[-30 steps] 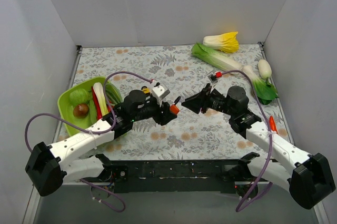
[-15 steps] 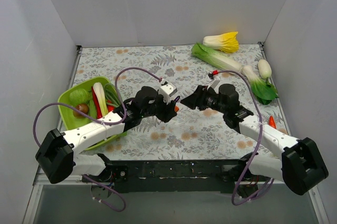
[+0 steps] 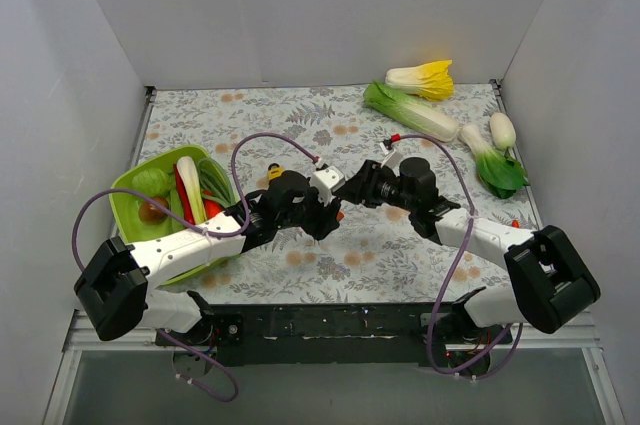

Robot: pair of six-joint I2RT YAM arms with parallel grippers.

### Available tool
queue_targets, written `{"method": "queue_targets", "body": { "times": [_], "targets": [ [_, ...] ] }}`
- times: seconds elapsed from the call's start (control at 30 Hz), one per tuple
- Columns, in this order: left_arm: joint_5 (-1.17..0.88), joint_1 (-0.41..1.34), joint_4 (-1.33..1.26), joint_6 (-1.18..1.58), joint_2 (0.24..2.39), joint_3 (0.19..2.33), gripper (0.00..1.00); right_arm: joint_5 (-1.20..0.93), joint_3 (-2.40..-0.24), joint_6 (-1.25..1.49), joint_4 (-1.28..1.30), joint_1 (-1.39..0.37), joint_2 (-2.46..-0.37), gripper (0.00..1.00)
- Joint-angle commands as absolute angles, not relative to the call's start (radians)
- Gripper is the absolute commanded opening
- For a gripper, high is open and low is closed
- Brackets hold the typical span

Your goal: Unlock with the key

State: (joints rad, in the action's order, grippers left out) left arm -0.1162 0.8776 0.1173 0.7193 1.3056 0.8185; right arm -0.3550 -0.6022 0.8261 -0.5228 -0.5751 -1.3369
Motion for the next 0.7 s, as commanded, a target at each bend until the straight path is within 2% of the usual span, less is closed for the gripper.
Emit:
{"method": "queue_targets", "body": {
  "times": [0.0,0.4,0.57,0.67],
  "targets": [
    [-0.078,0.881,0.08,0.698,1.279,0.848,0.0,-0.374,-0.634,0.873,-0.63,-0.595,-1.373,0.55],
    [-0.069,0.885,0.089,0.695,1.29,0.848,0.0,-0.433,-0.595,0.962,-0.819,-0.598,-1.417,0.32],
    [-0.061,0.885,0.095,0.713,1.295,0.854,0.0,-0.408,-0.592,0.931,-0.769,-0.6,-1.407,0.32],
    [-0.046,0.885,0.103,0.735,1.295,0.862,0.0,-0.379,-0.591,0.894,-0.73,-0.601,-1.384,0.45]
  ]
}}
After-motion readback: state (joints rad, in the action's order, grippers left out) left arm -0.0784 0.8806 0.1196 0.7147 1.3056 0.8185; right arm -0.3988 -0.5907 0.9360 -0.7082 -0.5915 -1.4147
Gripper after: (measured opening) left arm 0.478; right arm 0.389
